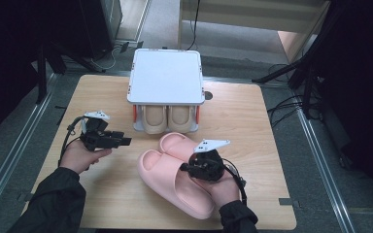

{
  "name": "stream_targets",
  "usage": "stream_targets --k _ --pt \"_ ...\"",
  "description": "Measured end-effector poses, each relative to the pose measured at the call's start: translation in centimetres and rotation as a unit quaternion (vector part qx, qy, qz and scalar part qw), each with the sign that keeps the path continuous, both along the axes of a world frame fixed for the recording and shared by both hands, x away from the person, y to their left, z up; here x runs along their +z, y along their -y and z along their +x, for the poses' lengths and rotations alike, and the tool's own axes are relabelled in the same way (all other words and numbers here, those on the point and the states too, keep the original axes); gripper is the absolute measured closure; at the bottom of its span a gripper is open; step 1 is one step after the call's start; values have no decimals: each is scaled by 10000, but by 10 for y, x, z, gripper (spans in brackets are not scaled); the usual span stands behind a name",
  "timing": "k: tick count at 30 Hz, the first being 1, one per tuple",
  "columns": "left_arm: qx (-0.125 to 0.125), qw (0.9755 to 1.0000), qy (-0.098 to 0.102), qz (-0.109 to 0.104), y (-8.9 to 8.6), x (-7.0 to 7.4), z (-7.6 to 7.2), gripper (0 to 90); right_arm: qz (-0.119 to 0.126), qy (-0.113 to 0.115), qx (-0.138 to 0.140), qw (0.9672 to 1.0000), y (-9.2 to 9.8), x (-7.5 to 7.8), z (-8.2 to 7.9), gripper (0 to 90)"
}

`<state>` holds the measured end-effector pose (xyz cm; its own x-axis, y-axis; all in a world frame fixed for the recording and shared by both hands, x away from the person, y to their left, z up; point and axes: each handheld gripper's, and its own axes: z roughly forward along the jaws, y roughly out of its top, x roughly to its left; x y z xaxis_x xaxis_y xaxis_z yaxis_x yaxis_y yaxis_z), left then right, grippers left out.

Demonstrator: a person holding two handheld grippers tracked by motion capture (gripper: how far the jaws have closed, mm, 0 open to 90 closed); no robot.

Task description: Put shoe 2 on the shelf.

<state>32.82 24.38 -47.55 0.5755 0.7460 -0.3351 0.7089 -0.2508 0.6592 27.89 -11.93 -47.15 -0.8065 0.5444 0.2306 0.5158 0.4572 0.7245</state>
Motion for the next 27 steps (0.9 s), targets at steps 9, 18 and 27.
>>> stream_targets --k 9,18,27 --pt "323 9994 -125 18 -21 -3 -17 416 -105 -165 647 9977 -19 -1 13 772" --pt "497 9986 -153 -28 -39 -6 -39 379 -158 -384 1105 9930 -37 -5 26 771" --pt "718 9972 -218 -19 -52 -9 -54 363 -147 -419 1570 9866 -59 7 37 771"
